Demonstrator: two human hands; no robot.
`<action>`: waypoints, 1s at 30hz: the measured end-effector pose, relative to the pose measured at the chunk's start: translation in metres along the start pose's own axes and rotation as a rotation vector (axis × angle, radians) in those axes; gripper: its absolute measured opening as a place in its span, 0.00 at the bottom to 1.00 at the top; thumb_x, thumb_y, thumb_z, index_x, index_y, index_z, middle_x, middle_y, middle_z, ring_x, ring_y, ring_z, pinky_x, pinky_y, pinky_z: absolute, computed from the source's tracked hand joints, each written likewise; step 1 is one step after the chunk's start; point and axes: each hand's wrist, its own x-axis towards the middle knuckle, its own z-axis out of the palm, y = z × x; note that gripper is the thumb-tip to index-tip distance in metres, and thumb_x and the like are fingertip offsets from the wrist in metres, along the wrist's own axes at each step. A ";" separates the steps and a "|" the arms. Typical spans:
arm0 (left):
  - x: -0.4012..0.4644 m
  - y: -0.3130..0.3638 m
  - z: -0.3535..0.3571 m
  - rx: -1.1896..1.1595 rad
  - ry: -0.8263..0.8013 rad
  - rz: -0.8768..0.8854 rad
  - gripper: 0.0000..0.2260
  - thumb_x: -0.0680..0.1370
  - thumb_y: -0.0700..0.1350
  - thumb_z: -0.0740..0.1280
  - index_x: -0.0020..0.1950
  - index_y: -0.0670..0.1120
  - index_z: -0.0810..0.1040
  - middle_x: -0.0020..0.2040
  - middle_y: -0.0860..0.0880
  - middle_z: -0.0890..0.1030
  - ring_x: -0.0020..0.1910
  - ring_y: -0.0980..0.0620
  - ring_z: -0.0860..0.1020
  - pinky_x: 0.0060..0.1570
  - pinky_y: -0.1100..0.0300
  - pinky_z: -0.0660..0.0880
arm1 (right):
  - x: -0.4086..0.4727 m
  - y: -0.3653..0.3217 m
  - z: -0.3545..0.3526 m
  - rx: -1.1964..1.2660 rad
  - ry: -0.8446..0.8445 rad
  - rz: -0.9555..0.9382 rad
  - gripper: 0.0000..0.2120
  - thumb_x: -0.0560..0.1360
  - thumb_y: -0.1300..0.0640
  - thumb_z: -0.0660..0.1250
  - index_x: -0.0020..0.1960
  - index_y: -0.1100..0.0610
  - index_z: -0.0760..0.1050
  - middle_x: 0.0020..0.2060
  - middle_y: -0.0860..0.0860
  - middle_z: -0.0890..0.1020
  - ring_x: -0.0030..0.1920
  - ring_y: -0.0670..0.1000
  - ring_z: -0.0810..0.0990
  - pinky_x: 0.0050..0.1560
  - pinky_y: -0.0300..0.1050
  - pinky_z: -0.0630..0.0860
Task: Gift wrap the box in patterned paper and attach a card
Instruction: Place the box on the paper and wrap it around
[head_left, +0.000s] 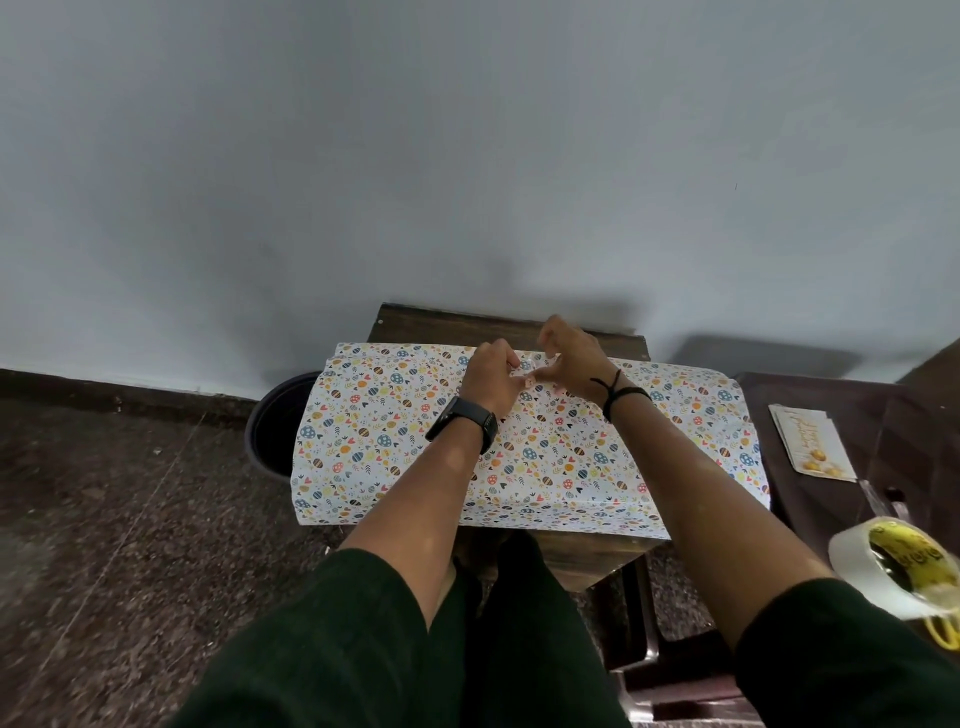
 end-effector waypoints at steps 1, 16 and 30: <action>0.001 0.000 -0.001 0.000 -0.005 -0.002 0.11 0.73 0.40 0.72 0.52 0.42 0.75 0.53 0.44 0.74 0.45 0.52 0.71 0.43 0.62 0.70 | 0.000 0.000 -0.001 0.036 -0.014 0.027 0.19 0.69 0.61 0.74 0.51 0.55 0.65 0.50 0.54 0.74 0.44 0.53 0.75 0.35 0.38 0.74; 0.008 0.013 -0.001 0.091 -0.076 -0.069 0.09 0.74 0.40 0.71 0.51 0.44 0.72 0.56 0.44 0.71 0.47 0.48 0.73 0.48 0.56 0.74 | 0.005 0.010 0.003 0.345 0.115 0.269 0.16 0.65 0.62 0.78 0.41 0.54 0.70 0.38 0.55 0.78 0.30 0.47 0.77 0.22 0.29 0.68; -0.005 0.002 0.000 0.046 -0.031 0.086 0.07 0.76 0.35 0.66 0.51 0.45 0.76 0.50 0.48 0.68 0.46 0.52 0.72 0.41 0.63 0.69 | 0.008 0.006 0.018 0.343 0.355 0.345 0.13 0.67 0.60 0.76 0.34 0.54 0.71 0.37 0.57 0.82 0.39 0.57 0.83 0.40 0.48 0.79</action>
